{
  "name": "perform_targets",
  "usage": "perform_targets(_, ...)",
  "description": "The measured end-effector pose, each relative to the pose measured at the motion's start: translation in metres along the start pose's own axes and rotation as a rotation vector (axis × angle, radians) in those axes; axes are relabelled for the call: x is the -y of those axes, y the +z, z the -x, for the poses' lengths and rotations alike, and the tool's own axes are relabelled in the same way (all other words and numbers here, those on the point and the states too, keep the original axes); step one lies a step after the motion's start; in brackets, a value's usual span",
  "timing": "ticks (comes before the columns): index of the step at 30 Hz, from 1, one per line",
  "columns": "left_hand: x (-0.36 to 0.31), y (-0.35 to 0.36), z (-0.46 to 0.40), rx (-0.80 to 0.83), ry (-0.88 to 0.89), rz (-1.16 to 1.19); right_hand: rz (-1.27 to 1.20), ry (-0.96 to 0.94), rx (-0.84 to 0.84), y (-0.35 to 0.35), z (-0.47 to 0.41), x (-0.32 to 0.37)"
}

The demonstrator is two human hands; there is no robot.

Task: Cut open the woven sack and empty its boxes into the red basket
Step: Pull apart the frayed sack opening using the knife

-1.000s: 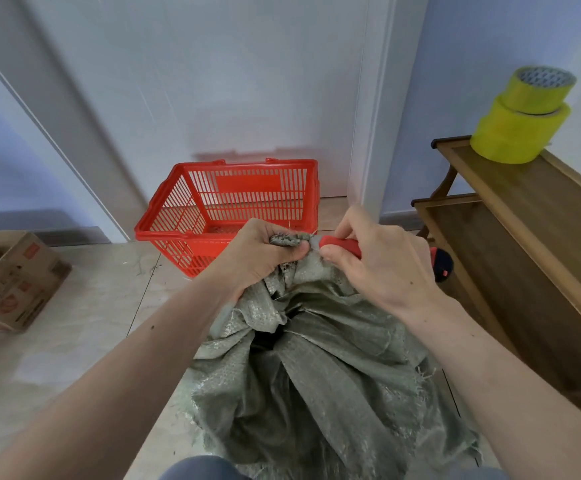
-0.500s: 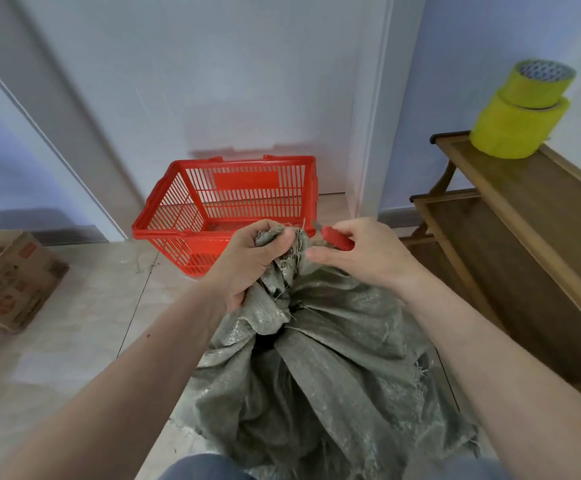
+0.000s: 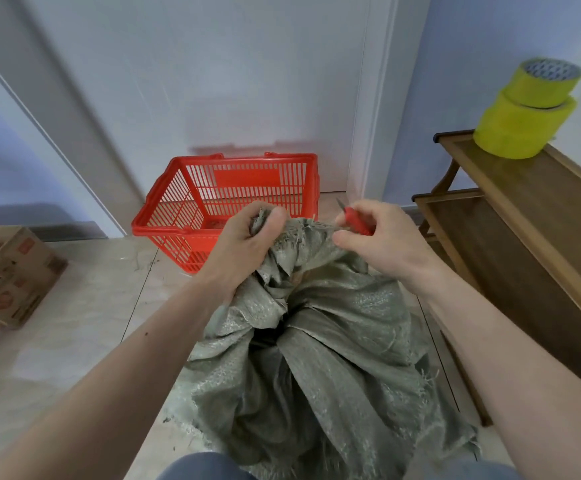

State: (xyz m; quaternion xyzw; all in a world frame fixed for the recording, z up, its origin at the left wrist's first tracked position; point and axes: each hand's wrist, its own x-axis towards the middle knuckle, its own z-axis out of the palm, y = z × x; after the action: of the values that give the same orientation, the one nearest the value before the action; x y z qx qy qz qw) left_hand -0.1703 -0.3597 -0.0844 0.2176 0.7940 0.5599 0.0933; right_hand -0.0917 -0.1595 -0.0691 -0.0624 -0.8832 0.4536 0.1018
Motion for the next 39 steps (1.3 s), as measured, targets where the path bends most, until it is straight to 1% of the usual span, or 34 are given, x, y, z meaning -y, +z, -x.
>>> perform_targets(2,-0.006,0.004,0.003,0.048,0.020,0.040,-0.023,-0.046,0.005,0.003,0.000,0.007)
perform_targets(5,-0.008,0.005,0.002,0.029,0.071,0.077,-0.019,-0.086,-0.021,0.005,-0.001,0.011)
perform_targets(7,-0.004,0.002,0.000,-0.001,0.071,0.106,-0.017,-0.080,-0.026,0.003,-0.001,0.010)
perform_targets(10,0.000,-0.002,-0.001,-0.053,0.065,0.048,-0.013,-0.073,-0.009,0.000,-0.001,0.009)
perform_targets(17,0.002,-0.006,-0.004,-0.087,0.132,-0.071,0.010,-0.059,0.000,-0.005,0.001,0.005)
perform_targets(18,0.001,-0.005,-0.004,-0.094,0.110,-0.034,0.003,-0.058,0.001,-0.005,0.001,0.005)
perform_targets(20,-0.004,-0.003,-0.002,-0.102,0.005,0.132,-0.030,-0.054,-0.006,-0.006,-0.001,0.005)
perform_targets(22,-0.009,0.000,0.000,-0.053,-0.120,0.305,-0.084,-0.035,-0.012,-0.006,-0.002,0.005)
perform_targets(23,-0.011,0.002,0.001,-0.015,-0.162,0.344,-0.110,-0.022,-0.013,-0.007,-0.002,0.004)
perform_targets(24,-0.014,0.004,0.002,0.014,-0.178,0.336,-0.135,-0.011,-0.011,-0.007,-0.002,0.004)
perform_targets(26,-0.019,0.007,0.004,0.030,-0.143,0.261,-0.151,-0.010,0.003,-0.007,-0.001,0.007)
perform_targets(27,-0.022,0.009,0.005,0.022,-0.120,0.252,-0.130,-0.024,0.003,-0.008,0.000,0.010)
perform_targets(29,-0.026,0.012,0.005,0.006,-0.122,0.311,-0.012,-0.051,-0.017,-0.010,0.003,0.016)
perform_targets(34,-0.033,0.018,0.005,-0.022,-0.200,0.423,0.264,-0.074,-0.137,-0.016,0.020,0.026)
perform_targets(37,-0.036,0.023,0.004,-0.056,-0.225,0.463,0.449,-0.161,-0.227,-0.015,0.029,0.025)
perform_targets(39,-0.039,0.026,0.005,-0.072,-0.235,0.475,0.500,-0.207,-0.269,-0.012,0.033,0.024)
